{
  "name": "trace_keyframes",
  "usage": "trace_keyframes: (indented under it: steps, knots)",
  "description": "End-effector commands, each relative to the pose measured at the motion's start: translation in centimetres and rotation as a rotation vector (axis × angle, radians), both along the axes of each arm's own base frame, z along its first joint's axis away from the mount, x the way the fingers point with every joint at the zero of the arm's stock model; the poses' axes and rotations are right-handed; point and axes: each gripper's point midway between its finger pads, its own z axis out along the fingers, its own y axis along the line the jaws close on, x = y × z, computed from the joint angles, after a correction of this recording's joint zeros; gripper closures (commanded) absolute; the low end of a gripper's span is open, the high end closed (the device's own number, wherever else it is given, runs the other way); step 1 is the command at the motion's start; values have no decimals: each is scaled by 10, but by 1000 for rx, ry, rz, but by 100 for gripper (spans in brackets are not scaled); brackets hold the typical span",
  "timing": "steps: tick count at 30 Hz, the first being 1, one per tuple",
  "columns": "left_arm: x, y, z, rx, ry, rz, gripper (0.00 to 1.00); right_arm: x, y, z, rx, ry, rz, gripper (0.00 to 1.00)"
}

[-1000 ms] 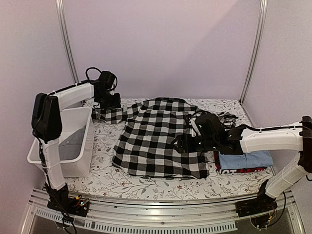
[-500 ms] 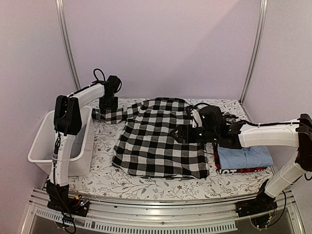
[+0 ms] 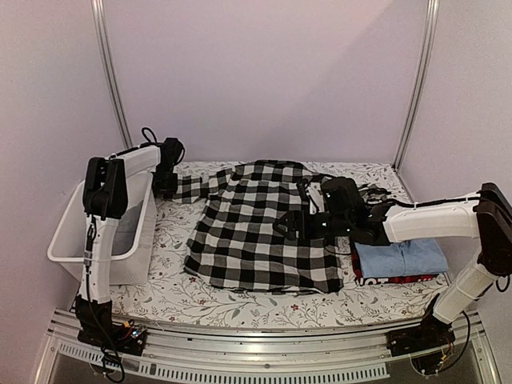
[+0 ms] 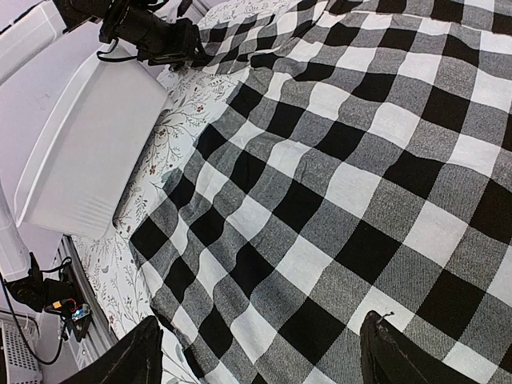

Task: Fold and stack the long sleeve shirts
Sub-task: Pick up the sleeve from the corner of the board.

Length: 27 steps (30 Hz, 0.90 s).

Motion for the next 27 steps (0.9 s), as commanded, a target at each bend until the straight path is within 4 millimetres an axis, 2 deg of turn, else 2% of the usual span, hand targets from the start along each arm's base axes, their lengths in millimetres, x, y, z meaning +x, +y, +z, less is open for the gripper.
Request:
trace_keyframes:
  steps: [1, 4, 8, 11, 15, 19, 22, 27]
  knots:
    - [-5, 2, 47, -9, -84, 17, 46, 3, 11, 4, 25, -12, 49, 18]
    - [-6, -12, 64, -25, -119, -10, 46, 1, 9, 2, 18, -9, 47, 18]
    - [2, -50, 89, -10, -181, -88, 44, 1, 6, 6, 13, -18, 39, 18]
    - [6, -76, 95, -33, -205, -115, 44, 2, 4, 9, 5, -25, 36, 18]
    - [11, -102, 79, -90, -211, -103, 45, 3, 1, 11, -7, -36, 31, 18]
    - [18, -119, 49, -149, -187, -84, 45, 4, 3, 13, -11, -39, 40, 18]
    - [23, -115, 27, -167, -165, -52, 45, 4, 4, 14, -15, -39, 53, 18]
    - [31, -96, -1, -224, -142, -2, 46, 2, 4, 11, -21, -35, 64, 18]
